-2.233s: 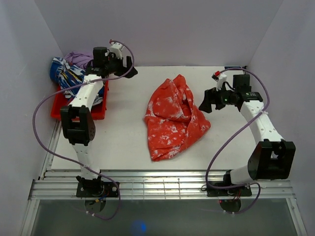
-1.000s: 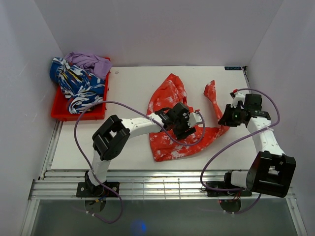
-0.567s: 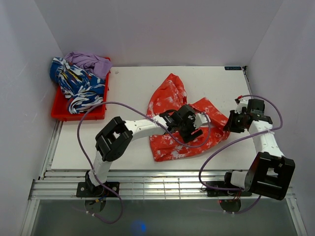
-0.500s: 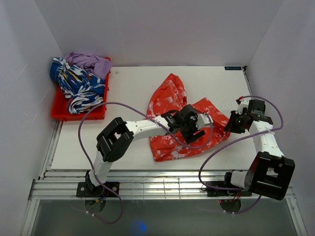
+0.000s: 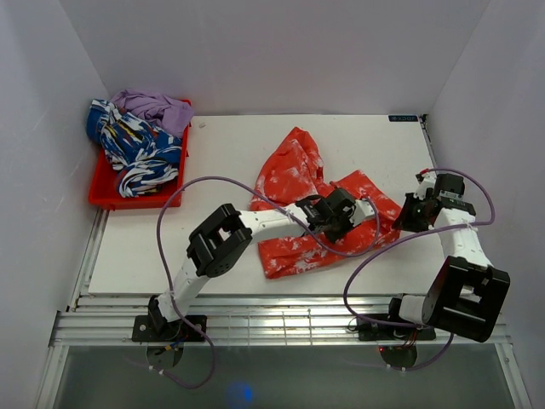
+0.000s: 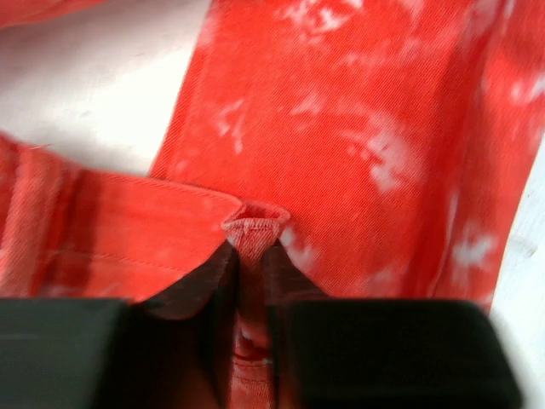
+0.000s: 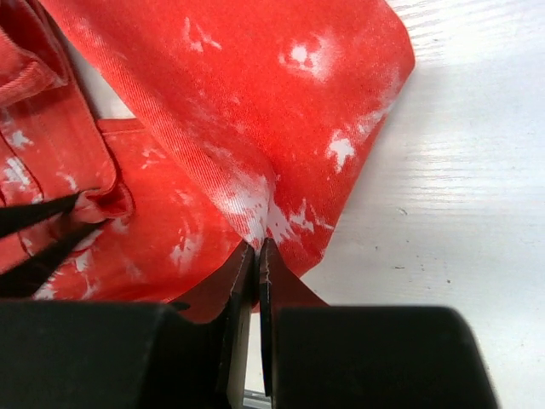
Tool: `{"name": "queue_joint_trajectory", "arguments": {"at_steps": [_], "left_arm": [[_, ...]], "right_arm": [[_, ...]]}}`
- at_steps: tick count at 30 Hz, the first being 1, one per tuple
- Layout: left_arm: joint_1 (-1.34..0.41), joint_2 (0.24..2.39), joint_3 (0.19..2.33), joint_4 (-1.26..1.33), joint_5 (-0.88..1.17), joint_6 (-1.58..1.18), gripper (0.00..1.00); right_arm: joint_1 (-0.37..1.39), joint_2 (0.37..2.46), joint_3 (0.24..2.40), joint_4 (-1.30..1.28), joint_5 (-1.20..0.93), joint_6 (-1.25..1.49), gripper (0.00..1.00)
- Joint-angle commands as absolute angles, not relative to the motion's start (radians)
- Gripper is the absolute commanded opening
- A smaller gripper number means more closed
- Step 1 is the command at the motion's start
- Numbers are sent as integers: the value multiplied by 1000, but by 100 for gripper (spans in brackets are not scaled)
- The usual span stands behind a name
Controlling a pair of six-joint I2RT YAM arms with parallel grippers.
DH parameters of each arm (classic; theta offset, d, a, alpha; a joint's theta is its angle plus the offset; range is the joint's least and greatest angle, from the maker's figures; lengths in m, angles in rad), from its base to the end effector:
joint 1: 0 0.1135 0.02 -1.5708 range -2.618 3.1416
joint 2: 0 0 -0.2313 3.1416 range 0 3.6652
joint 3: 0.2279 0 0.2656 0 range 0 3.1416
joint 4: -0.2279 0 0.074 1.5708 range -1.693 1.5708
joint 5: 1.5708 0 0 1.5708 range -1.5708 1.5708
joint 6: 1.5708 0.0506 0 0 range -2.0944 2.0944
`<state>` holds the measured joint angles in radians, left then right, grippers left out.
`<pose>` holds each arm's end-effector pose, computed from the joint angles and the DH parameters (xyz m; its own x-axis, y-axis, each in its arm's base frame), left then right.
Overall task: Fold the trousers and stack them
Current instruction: Flatten the trousers out
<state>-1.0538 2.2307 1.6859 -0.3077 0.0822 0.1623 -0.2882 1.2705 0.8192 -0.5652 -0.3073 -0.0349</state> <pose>0.2416 -0.4333 0.1198 -0.2229 0.7179 -0.6594 0.9415 0.3340 0.0453 0.2679 -0.0635 0.1717 -0.8188 0.2081 -0.5350 0.0898 0.9669 0.2387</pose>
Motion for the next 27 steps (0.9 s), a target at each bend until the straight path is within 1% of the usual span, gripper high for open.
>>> {"name": "queue_joint_trajectory", "arguments": {"at_steps": [1, 2, 3, 5, 7, 9, 10, 12, 13, 16, 17, 18, 19, 22, 24, 26, 27], "left_arm": [[-1022, 2071, 1640, -330, -43, 160, 21], [-1008, 2041, 1603, -327, -48, 169, 4], [-1000, 1978, 1588, -328, -55, 172, 0], [-976, 1913, 1537, -334, -57, 179, 0], [-953, 1801, 1496, -331, -35, 173, 0], [-917, 1720, 1427, -328, 15, 172, 0], [-905, 1633, 1404, -330, 59, 170, 0], [-852, 1541, 1321, -341, 160, 154, 0], [-819, 1447, 1290, -347, 167, 149, 0], [-756, 1330, 1189, -431, 166, 106, 0], [-720, 1253, 1157, -489, 161, 103, 0], [-707, 1209, 1120, -508, 140, 98, 0], [-701, 1166, 1042, -524, 77, 104, 0], [-680, 1022, 918, -593, -107, 103, 0], [-631, 947, 873, -624, -184, 113, 0], [-595, 914, 838, -647, -282, 152, 0], [-589, 902, 831, -663, -294, 164, 0]], "right_arm": [[-310, 1284, 831, -519, -273, -61, 8], [-311, 1287, 830, -517, -270, -74, 8], [-316, 1287, 828, -512, -265, -77, 8], [-321, 1295, 824, -506, -253, -84, 8], [-325, 1302, 821, -496, -242, -94, 8], [-330, 1307, 822, -492, -230, -100, 8], [-331, 1312, 824, -492, -230, -103, 8], [-333, 1316, 830, -492, -224, -106, 8], [-333, 1321, 831, -494, -222, -112, 8], [-331, 1319, 830, -494, -196, -138, 8], [-331, 1318, 827, -491, -192, -146, 8], [-333, 1316, 824, -492, -190, -153, 8], [-333, 1312, 821, -491, -192, -163, 8], [-333, 1304, 813, -488, -181, -190, 8], [-331, 1299, 808, -479, -150, -216, 8], [-333, 1295, 807, -474, -126, -236, 8], [-331, 1295, 805, -474, -123, -256, 8]]}}
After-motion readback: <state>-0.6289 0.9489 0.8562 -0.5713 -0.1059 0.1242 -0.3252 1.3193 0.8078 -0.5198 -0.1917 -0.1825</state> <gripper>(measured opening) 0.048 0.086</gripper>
